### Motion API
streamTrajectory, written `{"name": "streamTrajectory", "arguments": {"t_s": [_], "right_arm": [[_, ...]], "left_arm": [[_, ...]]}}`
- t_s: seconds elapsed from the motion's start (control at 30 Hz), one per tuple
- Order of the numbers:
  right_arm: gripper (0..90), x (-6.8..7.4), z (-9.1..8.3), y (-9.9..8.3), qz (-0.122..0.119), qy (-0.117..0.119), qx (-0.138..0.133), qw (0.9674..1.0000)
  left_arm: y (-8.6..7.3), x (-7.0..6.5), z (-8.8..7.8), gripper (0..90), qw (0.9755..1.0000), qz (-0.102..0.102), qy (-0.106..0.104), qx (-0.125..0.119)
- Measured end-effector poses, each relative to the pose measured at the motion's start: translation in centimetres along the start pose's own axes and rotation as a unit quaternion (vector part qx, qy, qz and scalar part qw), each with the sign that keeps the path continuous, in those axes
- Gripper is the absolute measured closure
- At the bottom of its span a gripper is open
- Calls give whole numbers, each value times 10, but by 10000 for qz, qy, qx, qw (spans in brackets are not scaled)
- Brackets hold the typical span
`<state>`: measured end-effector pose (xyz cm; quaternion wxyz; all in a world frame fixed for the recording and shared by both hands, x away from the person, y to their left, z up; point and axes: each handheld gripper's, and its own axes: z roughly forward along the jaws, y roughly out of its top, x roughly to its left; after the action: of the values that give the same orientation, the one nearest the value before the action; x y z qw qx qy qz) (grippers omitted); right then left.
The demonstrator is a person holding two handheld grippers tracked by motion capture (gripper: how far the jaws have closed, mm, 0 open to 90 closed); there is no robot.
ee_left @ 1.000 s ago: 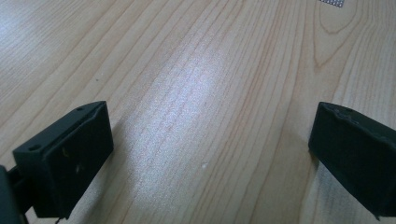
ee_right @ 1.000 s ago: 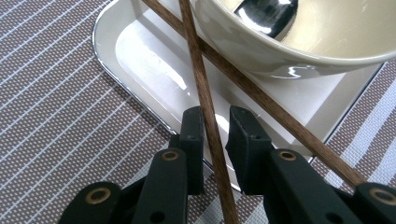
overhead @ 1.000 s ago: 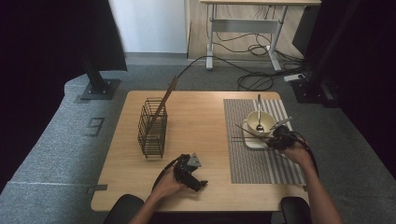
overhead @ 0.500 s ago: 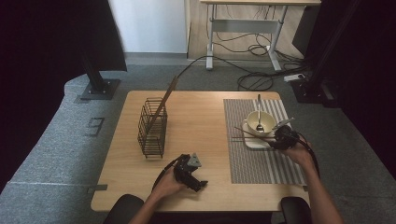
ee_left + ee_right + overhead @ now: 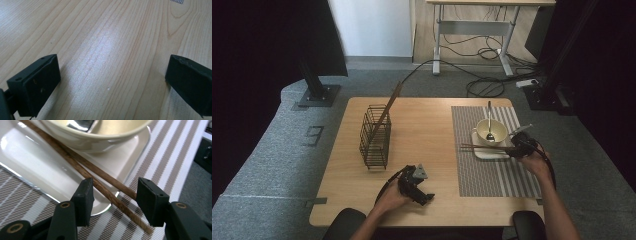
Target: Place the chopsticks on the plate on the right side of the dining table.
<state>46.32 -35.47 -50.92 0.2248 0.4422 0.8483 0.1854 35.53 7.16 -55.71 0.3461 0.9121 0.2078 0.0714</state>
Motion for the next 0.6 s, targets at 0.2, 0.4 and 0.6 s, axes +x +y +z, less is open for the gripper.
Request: {"name": "streamTrajectory", "arguments": {"t_s": [0.2,0.4,0.6], "right_arm": [[469,-4,1,-3,108,-67,-2,9999],[431,-3,-8,-5,214,109,-218,9995],[304,5,-26,-11,280,307,-569,9975]], "left_arm": [[0,0,0,0,10000,1,1,1],[0,0,0,0,10000,-2,2,5],[0,0,0,0,10000,-3,4,2]]}}
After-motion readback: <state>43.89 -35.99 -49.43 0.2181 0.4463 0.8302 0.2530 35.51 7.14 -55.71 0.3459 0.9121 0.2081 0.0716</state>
